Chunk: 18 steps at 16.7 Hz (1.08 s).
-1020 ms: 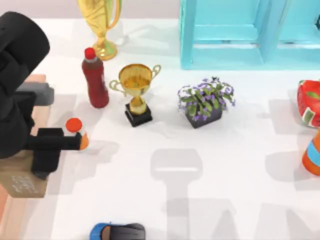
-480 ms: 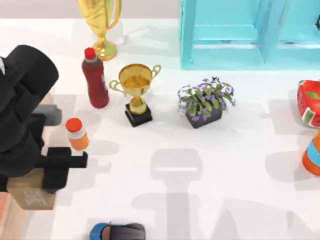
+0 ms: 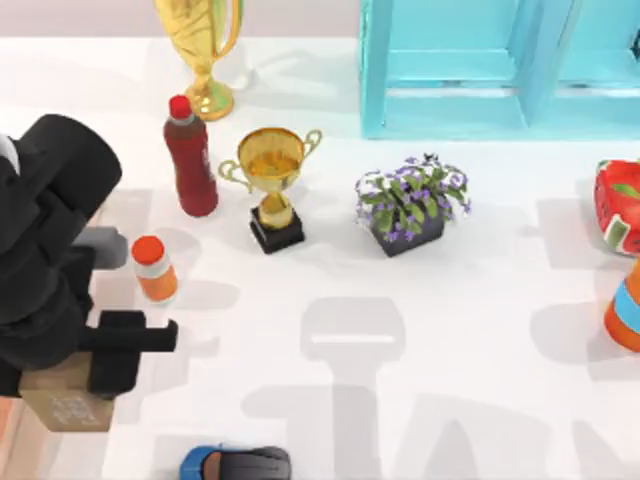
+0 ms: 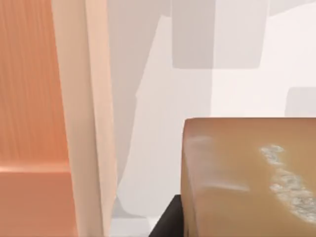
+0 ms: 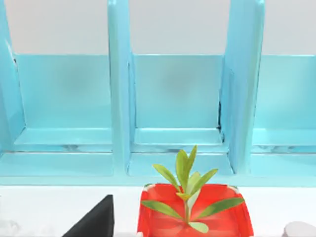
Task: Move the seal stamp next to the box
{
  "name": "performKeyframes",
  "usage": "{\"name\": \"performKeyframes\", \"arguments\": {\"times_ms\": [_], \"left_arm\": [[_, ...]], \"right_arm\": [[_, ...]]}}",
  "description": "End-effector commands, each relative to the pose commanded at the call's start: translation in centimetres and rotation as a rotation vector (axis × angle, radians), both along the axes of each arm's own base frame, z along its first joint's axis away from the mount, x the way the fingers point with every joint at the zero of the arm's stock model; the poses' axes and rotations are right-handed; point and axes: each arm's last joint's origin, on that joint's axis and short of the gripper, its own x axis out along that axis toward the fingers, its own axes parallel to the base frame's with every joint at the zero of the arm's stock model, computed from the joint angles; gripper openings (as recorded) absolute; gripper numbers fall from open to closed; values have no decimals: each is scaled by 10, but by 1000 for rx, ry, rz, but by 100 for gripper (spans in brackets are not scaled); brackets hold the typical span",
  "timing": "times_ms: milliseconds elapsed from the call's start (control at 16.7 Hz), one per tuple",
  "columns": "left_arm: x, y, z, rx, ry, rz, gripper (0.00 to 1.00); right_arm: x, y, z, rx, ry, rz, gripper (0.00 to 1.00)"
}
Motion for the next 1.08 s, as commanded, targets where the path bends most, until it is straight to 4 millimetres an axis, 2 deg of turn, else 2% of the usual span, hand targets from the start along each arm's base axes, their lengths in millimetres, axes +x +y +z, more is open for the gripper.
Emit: {"name": "performKeyframes", "arguments": {"times_ms": [720, 1080], "left_arm": [[0, 0, 0, 0, 0, 0, 98], [0, 0, 0, 0, 0, 0, 100]], "right_arm": [[0, 0, 0, 0, 0, 0, 100], [0, 0, 0, 0, 0, 0, 100]]}}
